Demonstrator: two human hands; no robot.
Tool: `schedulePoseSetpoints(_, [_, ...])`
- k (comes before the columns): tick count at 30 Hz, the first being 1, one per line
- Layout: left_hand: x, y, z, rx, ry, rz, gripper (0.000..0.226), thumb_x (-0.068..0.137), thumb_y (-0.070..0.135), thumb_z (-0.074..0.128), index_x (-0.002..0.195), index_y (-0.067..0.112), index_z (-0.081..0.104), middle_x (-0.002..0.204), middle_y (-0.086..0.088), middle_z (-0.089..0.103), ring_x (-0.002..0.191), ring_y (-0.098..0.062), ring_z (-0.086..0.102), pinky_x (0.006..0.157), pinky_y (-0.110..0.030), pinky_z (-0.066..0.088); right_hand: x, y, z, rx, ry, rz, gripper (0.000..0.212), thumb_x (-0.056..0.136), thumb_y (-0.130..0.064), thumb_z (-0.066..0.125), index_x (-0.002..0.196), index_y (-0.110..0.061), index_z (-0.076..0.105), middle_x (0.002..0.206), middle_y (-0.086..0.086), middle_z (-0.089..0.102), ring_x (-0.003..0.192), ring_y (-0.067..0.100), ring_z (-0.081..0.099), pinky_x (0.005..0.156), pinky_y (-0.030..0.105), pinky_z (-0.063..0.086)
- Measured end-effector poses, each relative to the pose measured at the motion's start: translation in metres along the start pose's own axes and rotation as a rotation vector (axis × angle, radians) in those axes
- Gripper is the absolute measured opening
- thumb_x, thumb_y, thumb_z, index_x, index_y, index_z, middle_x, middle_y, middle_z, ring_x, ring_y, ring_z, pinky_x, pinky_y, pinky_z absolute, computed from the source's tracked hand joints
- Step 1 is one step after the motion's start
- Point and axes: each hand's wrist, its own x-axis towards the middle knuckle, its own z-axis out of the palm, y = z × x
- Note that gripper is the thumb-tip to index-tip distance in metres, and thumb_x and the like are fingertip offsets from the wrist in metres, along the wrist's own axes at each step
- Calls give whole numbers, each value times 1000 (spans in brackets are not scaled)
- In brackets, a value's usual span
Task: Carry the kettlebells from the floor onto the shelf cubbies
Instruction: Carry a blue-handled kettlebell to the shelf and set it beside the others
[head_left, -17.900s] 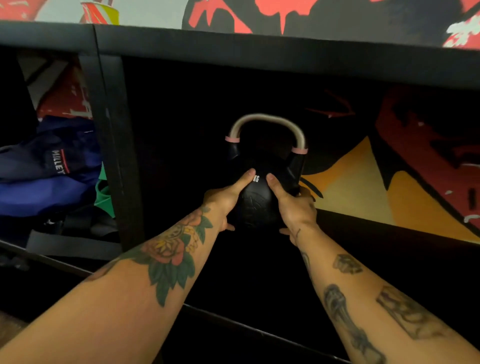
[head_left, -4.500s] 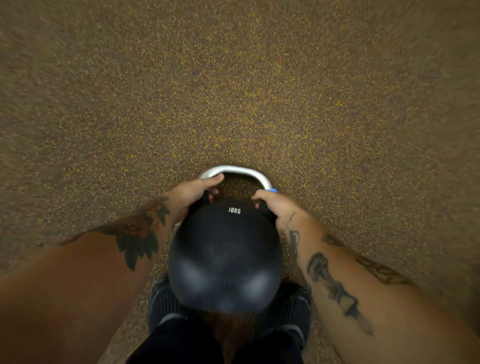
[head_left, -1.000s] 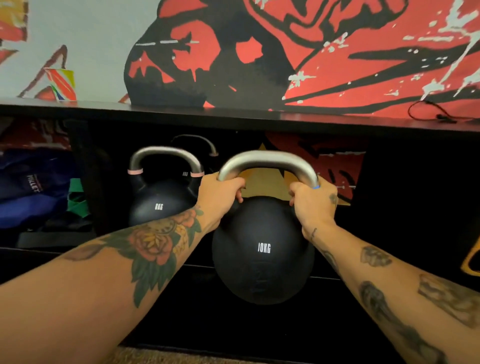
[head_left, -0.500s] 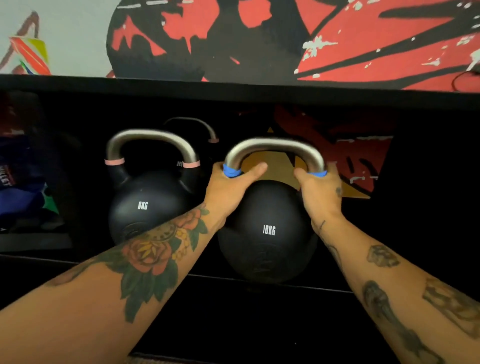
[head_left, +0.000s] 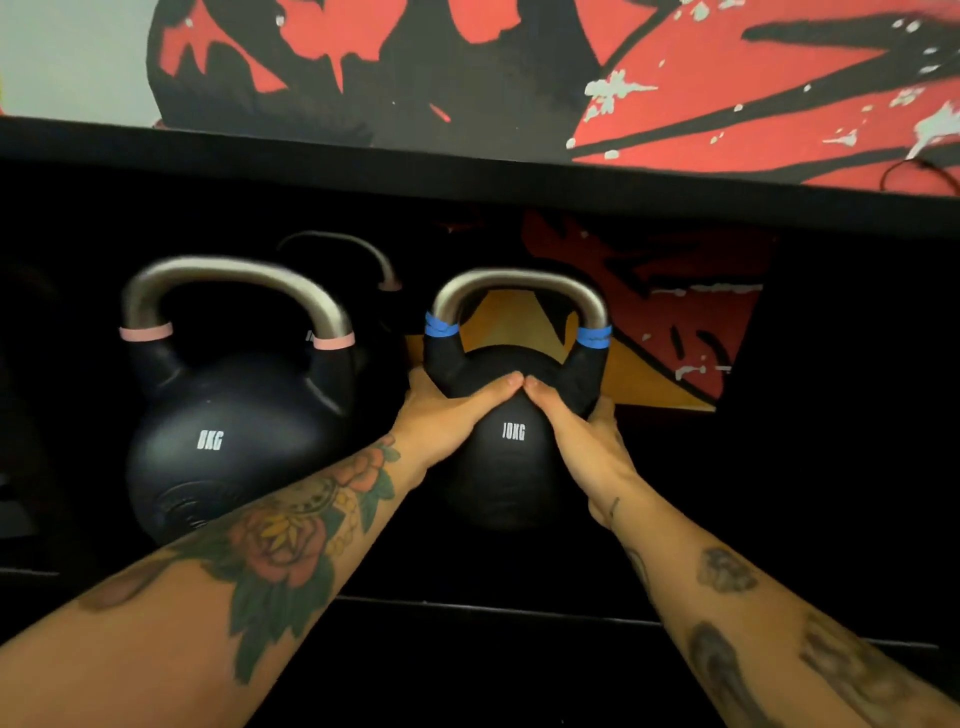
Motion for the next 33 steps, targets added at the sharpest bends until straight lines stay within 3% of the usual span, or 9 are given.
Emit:
schedulePoseSetpoints(2, [17,5,5,11,-24,-57,130,44,80,85,149,17,43,138,-4,63,122,-27,65,99,-40,55,18,-4,2,-10,-17,9,127,54,-86,74,157,-26,33,151,3,51,131,28,58,107,48,51])
schedulePoseSetpoints(6, [45,14,18,98,8,-150,112,56,84,76,142,15,57,140,-10,64,127,-36,61,85,-40,48,49,-12,13,-160,85,-6,121,64,-91,64,152,-12,40,151,12,50,134,37,55,108,51,50])
schedulePoseSetpoints(11, [78,22,23,157,26,-185,131,55,83,78,159,16,33,156,-12,48,137,-45,49,80,-63,54,82,-20,23,-286,125,23,113,71,-90,59,150,-11,41,149,15,50,135,41,52,102,57,53])
schedulePoseSetpoints(16, [108,17,31,218,53,-139,126,56,87,73,156,21,39,158,-10,44,138,-43,48,69,-47,55,108,-22,28,-292,144,41,111,71,-91,57,147,-10,47,147,16,55,131,40,55,100,55,54])
schedulePoseSetpoints(19, [126,14,33,252,80,-108,132,52,90,71,157,18,36,160,-9,42,139,-42,47,76,-50,59,120,-19,33,-302,157,35,113,69,-94,55,144,-9,50,144,15,57,130,39,56,98,55,56])
schedulePoseSetpoints(23, [135,9,33,272,107,-122,146,35,96,69,157,23,36,161,-8,39,137,-44,49,41,-39,55,128,-17,33,-321,154,39,114,65,-96,54,140,-10,55,139,14,62,126,38,60,96,55,57])
schedulePoseSetpoints(25, [135,9,34,266,128,-94,136,42,94,71,154,23,41,157,-8,45,135,-42,51,50,-41,57,128,-17,32,-314,138,44,114,66,-96,55,140,-10,55,140,14,62,127,38,59,97,55,57])
schedulePoseSetpoints(29, [119,14,40,371,170,-29,109,74,84,61,151,8,45,152,-17,52,136,-40,51,104,-49,51,120,-26,30,-316,89,80,109,75,-90,55,146,-7,50,147,17,56,132,39,55,102,56,54])
schedulePoseSetpoints(33, [73,16,36,695,147,-56,86,93,67,56,143,-2,50,146,-21,57,133,-37,56,103,-37,46,99,-54,19,-546,-23,96,98,91,-75,52,153,0,41,154,20,51,137,40,53,108,46,49])
